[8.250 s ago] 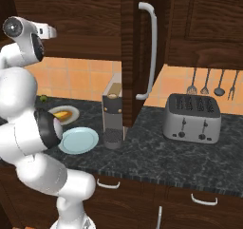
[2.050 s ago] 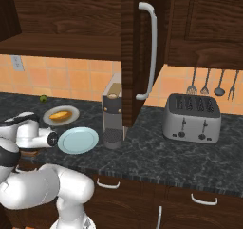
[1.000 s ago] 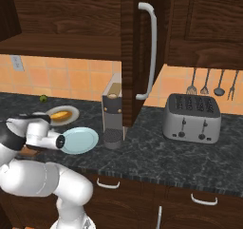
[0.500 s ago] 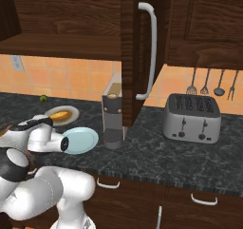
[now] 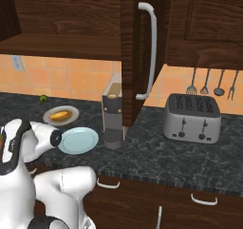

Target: From the different types of pastries on the counter, select a croissant and place it on the cutting board. Then retrieve a jar of jam from the cabinet and place it alongside the croissant on the cutting board.

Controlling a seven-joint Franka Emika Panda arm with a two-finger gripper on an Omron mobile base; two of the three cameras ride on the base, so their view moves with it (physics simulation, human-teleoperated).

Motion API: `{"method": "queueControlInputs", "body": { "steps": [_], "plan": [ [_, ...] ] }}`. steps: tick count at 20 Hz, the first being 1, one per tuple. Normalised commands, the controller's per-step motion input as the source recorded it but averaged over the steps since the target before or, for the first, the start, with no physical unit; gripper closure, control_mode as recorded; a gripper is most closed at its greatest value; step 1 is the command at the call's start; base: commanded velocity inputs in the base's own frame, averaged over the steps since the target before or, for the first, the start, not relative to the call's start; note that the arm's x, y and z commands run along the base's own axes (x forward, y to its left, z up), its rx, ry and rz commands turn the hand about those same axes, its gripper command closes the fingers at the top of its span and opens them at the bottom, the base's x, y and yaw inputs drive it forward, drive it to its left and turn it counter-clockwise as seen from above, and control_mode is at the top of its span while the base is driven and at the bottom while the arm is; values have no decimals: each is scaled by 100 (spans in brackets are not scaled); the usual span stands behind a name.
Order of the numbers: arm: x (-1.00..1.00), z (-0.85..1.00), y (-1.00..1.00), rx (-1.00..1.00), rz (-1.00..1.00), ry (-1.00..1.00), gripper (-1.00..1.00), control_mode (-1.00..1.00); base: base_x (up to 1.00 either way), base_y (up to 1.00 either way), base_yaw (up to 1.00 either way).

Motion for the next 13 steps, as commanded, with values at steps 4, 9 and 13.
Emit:
{"method": "queueControlInputs", "body": {
  "steps": [4, 9, 13],
  "plan": [
    [-50, 6, -73, -3, -40, 37, -100, -100, 0, 0, 0],
    [-17, 0, -59, -10, -50, 43, -100, -100, 0, 0, 0],
    [0, -2, -54, -14, -52, 59, -100, -100, 0, 0, 0]
  ]
}}
